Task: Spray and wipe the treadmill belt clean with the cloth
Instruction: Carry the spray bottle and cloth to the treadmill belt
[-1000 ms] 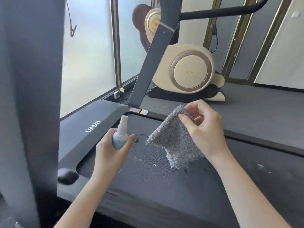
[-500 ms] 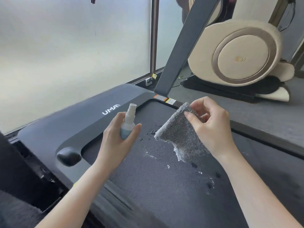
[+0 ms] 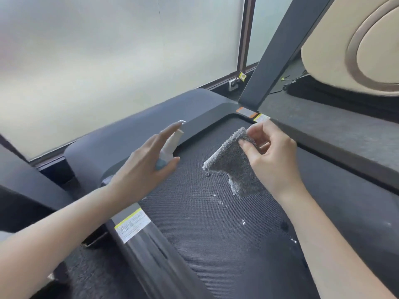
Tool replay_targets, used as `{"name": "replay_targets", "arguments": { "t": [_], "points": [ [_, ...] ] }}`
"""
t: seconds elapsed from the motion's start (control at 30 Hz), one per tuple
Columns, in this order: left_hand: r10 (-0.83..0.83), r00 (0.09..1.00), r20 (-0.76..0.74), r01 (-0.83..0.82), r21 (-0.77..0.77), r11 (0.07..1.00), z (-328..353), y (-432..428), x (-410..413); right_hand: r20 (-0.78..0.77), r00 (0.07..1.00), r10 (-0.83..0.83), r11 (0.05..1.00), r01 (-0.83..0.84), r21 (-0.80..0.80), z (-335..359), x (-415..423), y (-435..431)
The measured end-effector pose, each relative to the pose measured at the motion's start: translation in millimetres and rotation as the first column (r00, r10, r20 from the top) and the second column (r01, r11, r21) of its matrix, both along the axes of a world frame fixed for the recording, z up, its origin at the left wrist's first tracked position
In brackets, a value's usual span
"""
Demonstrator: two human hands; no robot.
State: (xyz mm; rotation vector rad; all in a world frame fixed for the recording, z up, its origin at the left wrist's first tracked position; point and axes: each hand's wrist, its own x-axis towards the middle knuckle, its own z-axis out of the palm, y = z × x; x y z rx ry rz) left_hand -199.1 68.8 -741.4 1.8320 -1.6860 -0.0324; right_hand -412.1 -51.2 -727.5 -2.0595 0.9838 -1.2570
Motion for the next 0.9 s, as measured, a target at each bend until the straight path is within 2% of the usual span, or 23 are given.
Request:
{"name": "replay_targets", "arguments": {
  "t": [0.1, 0.4, 0.67, 0.9],
  "points": [
    [-0.026, 0.999, 0.022, 0.026, 0.02, 0.999, -11, -2, 5, -0.01, 1.0, -0.025, 1.0, 0.025, -0.015, -18, 5, 2],
    [0.029, 0.999, 0.032, -0.025, -0.116, 0.993, -55, -17, 8, 0.0, 0.996, -0.085, 0.996, 0.085, -0.03, -37, -4, -3],
    [0.047, 0.998, 0.044, -0.045, -0.055, 0.997, -66, -14, 20, 0.028, 0.988, -0.15, 0.989, 0.15, 0.007, -39, -20, -2],
    [0.093, 0.986, 0.139, -0.101, 0.056, 0.993, -82, -10, 40, 0.025, 0.984, -0.177, 0.984, 0.177, -0.005, -43, -24, 0]
  ]
}}
